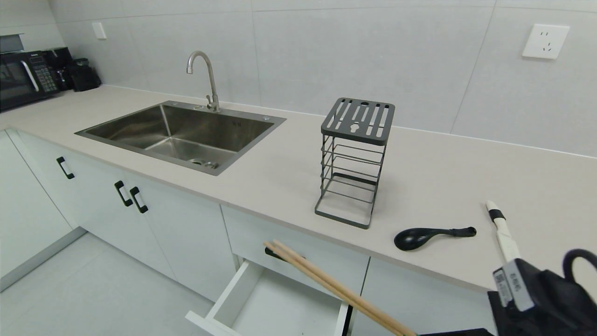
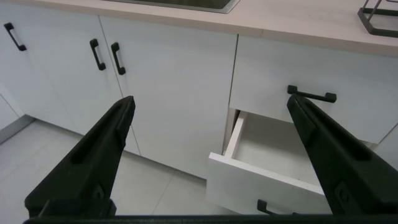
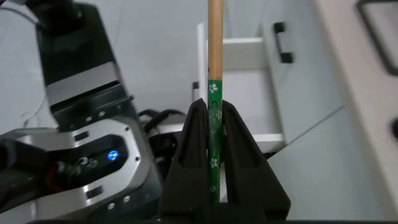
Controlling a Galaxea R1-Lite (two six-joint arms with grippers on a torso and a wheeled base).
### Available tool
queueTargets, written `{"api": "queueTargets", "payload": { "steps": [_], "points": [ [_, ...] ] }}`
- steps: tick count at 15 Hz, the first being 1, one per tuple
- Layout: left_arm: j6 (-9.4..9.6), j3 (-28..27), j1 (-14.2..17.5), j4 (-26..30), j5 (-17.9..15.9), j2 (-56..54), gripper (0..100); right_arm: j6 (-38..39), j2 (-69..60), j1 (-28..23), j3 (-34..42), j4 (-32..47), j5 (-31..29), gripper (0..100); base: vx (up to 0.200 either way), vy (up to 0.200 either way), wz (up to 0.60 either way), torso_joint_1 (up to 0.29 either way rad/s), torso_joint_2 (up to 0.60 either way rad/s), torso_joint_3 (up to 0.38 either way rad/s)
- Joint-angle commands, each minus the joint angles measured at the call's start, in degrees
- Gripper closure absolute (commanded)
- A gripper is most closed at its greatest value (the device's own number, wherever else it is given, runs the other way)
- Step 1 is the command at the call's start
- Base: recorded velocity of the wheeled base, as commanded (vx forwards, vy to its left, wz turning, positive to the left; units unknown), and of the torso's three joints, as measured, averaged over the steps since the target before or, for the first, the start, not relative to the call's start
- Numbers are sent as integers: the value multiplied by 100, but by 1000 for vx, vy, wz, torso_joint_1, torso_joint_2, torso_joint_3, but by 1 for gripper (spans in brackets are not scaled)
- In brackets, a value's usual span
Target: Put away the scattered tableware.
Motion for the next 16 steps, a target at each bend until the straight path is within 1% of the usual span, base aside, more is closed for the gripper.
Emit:
{"api": "queueTargets", "payload": {
  "steps": [1, 4, 7, 8, 10, 12, 13, 16],
  "points": [
    [2, 0, 1, 0, -2, 7, 0, 185, 790, 204, -264, 67, -27, 100, 0, 0, 0, 0, 0, 0],
    [2, 0, 1, 0, -2, 7, 0, 141, 1124, 169, -282, 58, -27, 100, 0, 0, 0, 0, 0, 0],
    [2, 0, 1, 0, -2, 7, 0, 185, 1362, 72, -686, 76, -115, 100, 0, 0, 0, 0, 0, 0],
    [2, 0, 1, 0, -2, 7, 0, 194, 1511, 64, -888, 76, -467, 100, 0, 0, 0, 0, 0, 0],
    [2, 0, 1, 0, -2, 7, 0, 194, 1757, 81, -924, 67, -748, 100, 0, 0, 0, 0, 0, 0],
    [2, 0, 1, 0, -2, 7, 0, 114, 1933, 81, -950, 67, -730, 100, 0, 0, 0, 0, 0, 0],
    [2, 0, 1, 0, -2, 7, 0, -79, 2091, 64, -1038, 58, -721, 100, 0, 0, 0, 0, 0, 0],
    [2, 0, 1, 0, -2, 7, 0, -299, 2522, 46, -1521, 67, -704, 100, 0, 0, 0, 0, 0, 0]
  ]
}}
